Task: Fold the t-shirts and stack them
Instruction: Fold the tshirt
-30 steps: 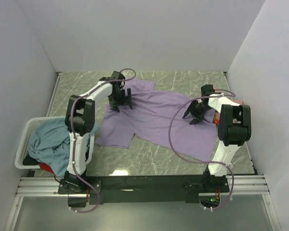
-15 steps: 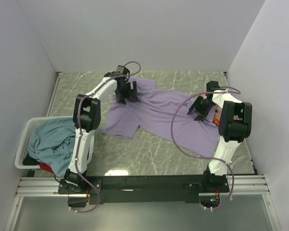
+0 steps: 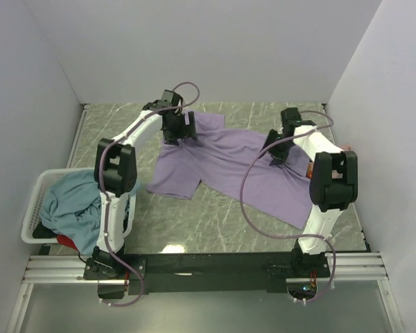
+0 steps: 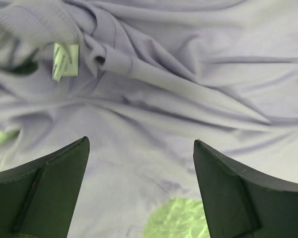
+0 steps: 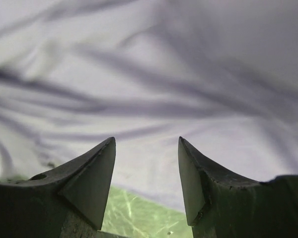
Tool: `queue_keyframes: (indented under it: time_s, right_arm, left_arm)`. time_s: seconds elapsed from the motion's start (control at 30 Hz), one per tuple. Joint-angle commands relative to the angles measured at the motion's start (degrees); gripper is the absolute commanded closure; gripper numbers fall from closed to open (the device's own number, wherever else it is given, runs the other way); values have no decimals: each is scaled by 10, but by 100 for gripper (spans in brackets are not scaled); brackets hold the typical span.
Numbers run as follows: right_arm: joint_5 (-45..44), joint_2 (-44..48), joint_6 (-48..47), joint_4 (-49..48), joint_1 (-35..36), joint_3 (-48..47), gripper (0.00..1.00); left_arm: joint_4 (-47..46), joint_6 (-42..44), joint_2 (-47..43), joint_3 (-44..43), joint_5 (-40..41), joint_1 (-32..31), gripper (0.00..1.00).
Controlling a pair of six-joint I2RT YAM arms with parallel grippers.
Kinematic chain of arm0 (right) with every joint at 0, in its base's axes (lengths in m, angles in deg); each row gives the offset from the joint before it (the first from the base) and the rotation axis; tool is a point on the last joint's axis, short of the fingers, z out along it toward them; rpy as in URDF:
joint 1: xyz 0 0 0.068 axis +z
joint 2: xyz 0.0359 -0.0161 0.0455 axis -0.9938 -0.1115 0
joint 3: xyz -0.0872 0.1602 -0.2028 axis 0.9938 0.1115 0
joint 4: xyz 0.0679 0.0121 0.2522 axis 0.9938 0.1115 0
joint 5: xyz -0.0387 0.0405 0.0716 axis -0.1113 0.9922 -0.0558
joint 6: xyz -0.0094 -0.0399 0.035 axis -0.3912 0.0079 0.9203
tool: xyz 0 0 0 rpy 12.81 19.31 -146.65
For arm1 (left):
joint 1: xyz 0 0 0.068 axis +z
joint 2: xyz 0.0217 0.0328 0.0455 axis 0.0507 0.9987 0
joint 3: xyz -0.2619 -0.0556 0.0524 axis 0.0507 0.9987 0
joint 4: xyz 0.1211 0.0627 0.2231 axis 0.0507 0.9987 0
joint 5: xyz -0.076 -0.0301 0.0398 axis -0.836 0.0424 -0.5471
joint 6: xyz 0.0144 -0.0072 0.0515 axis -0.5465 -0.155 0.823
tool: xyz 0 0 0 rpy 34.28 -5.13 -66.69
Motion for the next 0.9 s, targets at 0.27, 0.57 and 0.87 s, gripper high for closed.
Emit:
queue_keyframes:
  time_s: [0.27,0.57,0.87]
  right_arm:
    - [55,-4,7,-29,118,36,40]
    - [38,-6,-2,-34,118,73,40]
    - [9,-21,-7,-32,118,94,40]
  left_arm:
    - [-71,-57,-138,195,0,1,9]
    - [-62,-64,-126,252,44,12,9]
    - [-57,-52,-145,284,82,25,8]
